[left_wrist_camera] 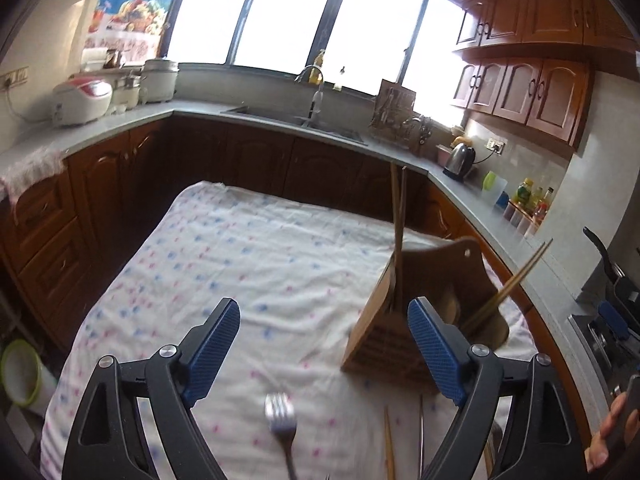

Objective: Organize utensils
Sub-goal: 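Withdraw both tools and move the right tool toward the fork, then close the left tool on a wooden chopstick while the right tool grasps another wooden chopstick, then lift both wooden chopsticks upright and carry them over the wooden holder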

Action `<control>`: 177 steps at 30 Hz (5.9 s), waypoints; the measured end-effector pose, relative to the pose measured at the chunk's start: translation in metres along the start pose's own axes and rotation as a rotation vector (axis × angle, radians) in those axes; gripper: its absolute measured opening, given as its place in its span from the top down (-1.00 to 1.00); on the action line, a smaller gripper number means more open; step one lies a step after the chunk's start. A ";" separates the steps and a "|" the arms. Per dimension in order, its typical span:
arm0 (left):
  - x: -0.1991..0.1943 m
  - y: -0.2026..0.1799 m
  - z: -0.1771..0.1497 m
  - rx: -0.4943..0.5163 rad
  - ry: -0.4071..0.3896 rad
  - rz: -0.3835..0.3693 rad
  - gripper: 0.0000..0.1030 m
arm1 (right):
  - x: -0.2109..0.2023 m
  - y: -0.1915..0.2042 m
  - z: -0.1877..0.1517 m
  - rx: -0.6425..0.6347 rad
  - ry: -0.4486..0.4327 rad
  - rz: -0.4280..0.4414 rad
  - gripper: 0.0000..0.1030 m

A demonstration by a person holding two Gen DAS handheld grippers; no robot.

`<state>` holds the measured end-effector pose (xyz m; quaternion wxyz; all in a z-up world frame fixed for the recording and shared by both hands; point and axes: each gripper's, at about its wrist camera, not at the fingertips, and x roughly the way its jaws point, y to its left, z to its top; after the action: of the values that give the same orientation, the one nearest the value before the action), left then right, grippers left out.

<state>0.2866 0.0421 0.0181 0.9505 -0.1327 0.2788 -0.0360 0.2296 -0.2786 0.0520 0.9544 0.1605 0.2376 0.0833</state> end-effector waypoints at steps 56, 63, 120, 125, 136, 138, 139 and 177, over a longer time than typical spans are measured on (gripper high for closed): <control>-0.041 -0.032 -0.083 0.096 0.267 -0.002 -0.37 | 0.025 -0.033 -0.141 -0.019 0.443 -0.093 0.39; 0.003 -0.045 -0.072 0.119 0.345 -0.046 -0.23 | 0.047 -0.041 -0.143 -0.028 0.487 -0.130 0.39; -0.037 -0.064 -0.047 0.218 0.283 -0.209 0.92 | -0.018 -0.001 -0.085 -0.040 0.341 -0.021 0.90; -0.074 -0.056 -0.039 0.205 0.220 -0.230 0.92 | -0.044 0.011 -0.067 -0.056 0.250 -0.013 0.90; -0.127 -0.039 -0.035 0.174 0.116 -0.235 0.92 | -0.062 0.024 -0.051 -0.076 0.167 -0.006 0.90; -0.131 -0.038 -0.035 0.170 0.104 -0.234 0.92 | -0.065 0.025 -0.050 -0.075 0.159 -0.005 0.90; -0.134 -0.036 -0.034 0.167 0.099 -0.234 0.92 | -0.067 0.025 -0.050 -0.076 0.156 -0.004 0.90; -0.114 -0.017 0.048 0.084 -0.181 -0.226 0.92 | -0.032 0.047 0.054 -0.108 -0.057 0.025 0.90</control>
<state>0.2166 0.0531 0.1208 0.9663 -0.1260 0.1737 -0.1421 0.2236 -0.2566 0.1266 0.9669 0.1141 0.2035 0.1033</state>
